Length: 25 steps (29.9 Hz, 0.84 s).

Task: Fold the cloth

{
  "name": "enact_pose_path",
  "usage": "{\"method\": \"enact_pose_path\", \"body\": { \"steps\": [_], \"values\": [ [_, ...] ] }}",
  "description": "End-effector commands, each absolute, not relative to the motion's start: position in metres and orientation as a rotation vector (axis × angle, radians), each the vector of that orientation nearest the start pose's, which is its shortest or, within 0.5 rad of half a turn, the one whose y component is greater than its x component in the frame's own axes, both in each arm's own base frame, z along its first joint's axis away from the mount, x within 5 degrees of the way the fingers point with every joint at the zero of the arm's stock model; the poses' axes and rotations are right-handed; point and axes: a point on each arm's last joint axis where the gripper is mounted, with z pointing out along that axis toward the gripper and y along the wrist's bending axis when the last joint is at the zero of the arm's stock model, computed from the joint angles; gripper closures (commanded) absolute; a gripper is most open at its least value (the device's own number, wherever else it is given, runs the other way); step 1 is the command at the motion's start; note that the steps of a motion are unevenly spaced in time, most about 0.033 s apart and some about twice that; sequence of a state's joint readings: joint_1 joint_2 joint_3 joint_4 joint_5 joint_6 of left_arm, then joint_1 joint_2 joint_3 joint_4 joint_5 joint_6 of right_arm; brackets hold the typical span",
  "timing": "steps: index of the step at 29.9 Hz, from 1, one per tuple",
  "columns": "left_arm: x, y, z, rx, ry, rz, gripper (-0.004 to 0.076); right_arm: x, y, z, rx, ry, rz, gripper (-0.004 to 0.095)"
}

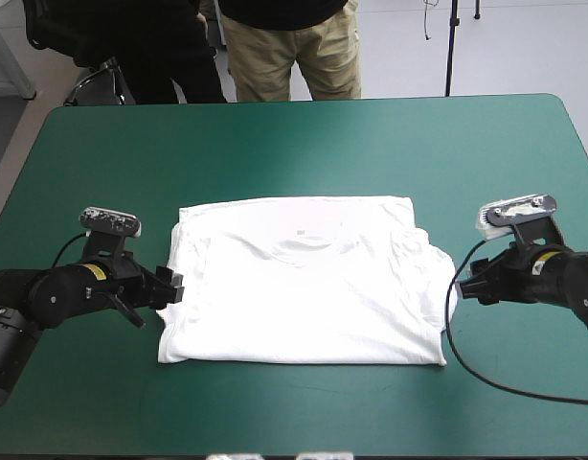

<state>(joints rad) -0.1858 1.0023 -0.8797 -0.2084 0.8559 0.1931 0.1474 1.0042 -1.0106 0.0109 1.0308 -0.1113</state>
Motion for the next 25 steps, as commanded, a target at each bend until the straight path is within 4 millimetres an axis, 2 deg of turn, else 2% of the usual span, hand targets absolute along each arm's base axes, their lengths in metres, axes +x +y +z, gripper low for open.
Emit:
{"method": "enact_pose_path", "body": {
  "steps": [1, 7, 13, 18, 22, 25],
  "values": [
    [0.194, -0.052, 0.343, 0.314, 2.336, -0.284, 0.0183, 0.210, 0.028, 0.349, -0.288, 2.465, -0.007, 0.0291],
    [0.203, -0.051, 0.338, 0.275, 2.355, -0.256, 0.0186, 0.265, 0.037, 0.312, -0.302, 2.557, 0.004, 0.0307],
    [0.219, -0.050, 0.322, 0.240, 2.422, -0.205, 0.0186, 0.303, 0.042, 0.284, -0.337, 2.646, -0.004, 0.0344],
    [0.223, -0.051, 0.318, 0.239, 2.446, -0.209, 0.0186, 0.322, 0.045, 0.254, -0.353, 2.724, -0.007, 0.0408],
    [0.222, -0.050, 0.317, 0.250, 2.456, -0.195, 0.0186, 0.329, 0.046, 0.233, -0.371, 2.792, -0.009, 0.0518],
    [0.222, -0.050, 0.316, 0.256, 2.465, -0.186, 0.0186, 0.331, 0.046, 0.225, -0.401, 2.812, -0.012, 0.0616]
  ]
}}
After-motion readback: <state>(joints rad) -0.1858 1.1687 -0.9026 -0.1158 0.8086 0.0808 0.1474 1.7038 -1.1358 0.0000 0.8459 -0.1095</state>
